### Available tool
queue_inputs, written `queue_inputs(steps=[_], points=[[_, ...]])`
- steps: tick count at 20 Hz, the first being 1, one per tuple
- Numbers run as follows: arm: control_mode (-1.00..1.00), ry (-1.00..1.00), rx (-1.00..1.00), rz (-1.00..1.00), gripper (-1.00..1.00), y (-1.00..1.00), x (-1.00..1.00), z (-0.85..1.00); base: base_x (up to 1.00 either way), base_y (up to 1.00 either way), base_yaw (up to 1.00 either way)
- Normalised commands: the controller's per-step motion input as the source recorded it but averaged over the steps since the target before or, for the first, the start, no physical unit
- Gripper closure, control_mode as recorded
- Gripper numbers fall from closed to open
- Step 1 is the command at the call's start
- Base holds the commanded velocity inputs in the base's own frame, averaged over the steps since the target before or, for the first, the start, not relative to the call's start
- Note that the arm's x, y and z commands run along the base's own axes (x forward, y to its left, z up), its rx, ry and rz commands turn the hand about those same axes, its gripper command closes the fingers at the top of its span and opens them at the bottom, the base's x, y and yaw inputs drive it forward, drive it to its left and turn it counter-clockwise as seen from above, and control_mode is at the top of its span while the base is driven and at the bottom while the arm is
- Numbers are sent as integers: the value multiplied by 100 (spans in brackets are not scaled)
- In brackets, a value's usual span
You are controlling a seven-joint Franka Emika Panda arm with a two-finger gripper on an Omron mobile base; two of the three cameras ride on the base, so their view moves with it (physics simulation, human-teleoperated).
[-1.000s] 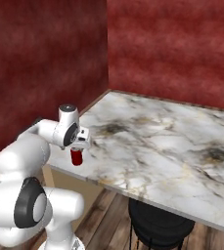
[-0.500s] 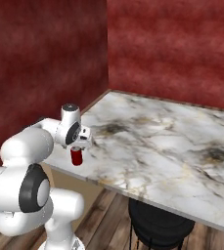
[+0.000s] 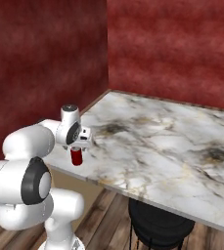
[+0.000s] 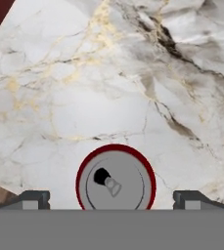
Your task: Four empty soda cans are scattered around the kitchen. Gather all the cans and cluster them next to the stove for recycling.
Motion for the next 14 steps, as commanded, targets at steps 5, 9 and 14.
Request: queue_inputs(steps=[5, 9, 14], points=[[-100, 0, -4, 0, -100, 0, 0, -22, 0, 0, 0], [-100, 0, 0, 0, -100, 0, 0, -17, 0, 0, 0], [-100, 0, 0, 0, -100, 0, 0, -14, 0, 0, 0]])
